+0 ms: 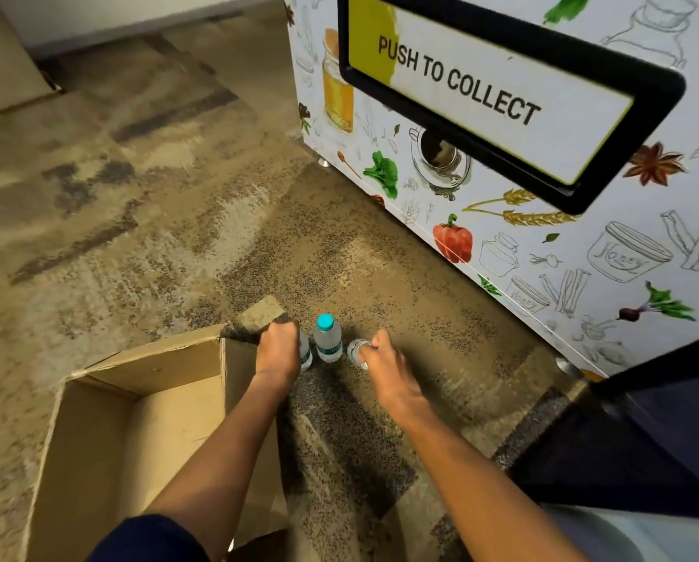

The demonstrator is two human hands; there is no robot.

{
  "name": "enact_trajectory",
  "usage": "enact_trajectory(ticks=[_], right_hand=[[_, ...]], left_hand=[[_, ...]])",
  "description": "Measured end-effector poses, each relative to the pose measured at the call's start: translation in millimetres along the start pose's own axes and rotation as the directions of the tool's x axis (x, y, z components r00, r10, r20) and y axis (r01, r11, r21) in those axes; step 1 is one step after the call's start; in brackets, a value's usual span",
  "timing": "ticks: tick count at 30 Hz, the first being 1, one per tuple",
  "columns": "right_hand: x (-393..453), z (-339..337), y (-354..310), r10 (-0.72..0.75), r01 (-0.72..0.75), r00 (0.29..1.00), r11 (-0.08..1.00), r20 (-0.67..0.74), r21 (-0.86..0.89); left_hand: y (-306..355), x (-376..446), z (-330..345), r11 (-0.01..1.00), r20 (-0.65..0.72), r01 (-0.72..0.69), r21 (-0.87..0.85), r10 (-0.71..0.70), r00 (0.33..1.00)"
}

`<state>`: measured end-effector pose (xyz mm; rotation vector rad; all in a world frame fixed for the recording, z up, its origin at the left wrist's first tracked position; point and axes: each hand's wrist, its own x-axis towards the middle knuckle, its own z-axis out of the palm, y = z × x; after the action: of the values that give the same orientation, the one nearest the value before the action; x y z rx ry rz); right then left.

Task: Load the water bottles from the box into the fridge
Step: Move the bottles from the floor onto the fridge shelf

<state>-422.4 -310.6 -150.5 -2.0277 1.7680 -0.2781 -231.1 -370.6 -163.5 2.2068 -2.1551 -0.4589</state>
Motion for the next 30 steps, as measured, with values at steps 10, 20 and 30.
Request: enact_trajectory(ticks=[10,20,30], right_hand=[[-66,-19,19,0.168,-0.209,0.961,0.961,0.218,0.182],[-111,-67,29,0.177,-0.218,0.969,0.940,0.172,0.261],[-143,-133,18,0.141,-0.147,0.989,0.967,0.046,0.207]], left_hand=[[-8,0,0,0.998,0.001,-0.022,0.062,0.022,1.000],[-3,-45,-10,0.979,0.148,-0.135,0.155,0.112,0.983],[66,-83,-61,0.864,0.213,-0.469,0.180,0.432,0.877]])
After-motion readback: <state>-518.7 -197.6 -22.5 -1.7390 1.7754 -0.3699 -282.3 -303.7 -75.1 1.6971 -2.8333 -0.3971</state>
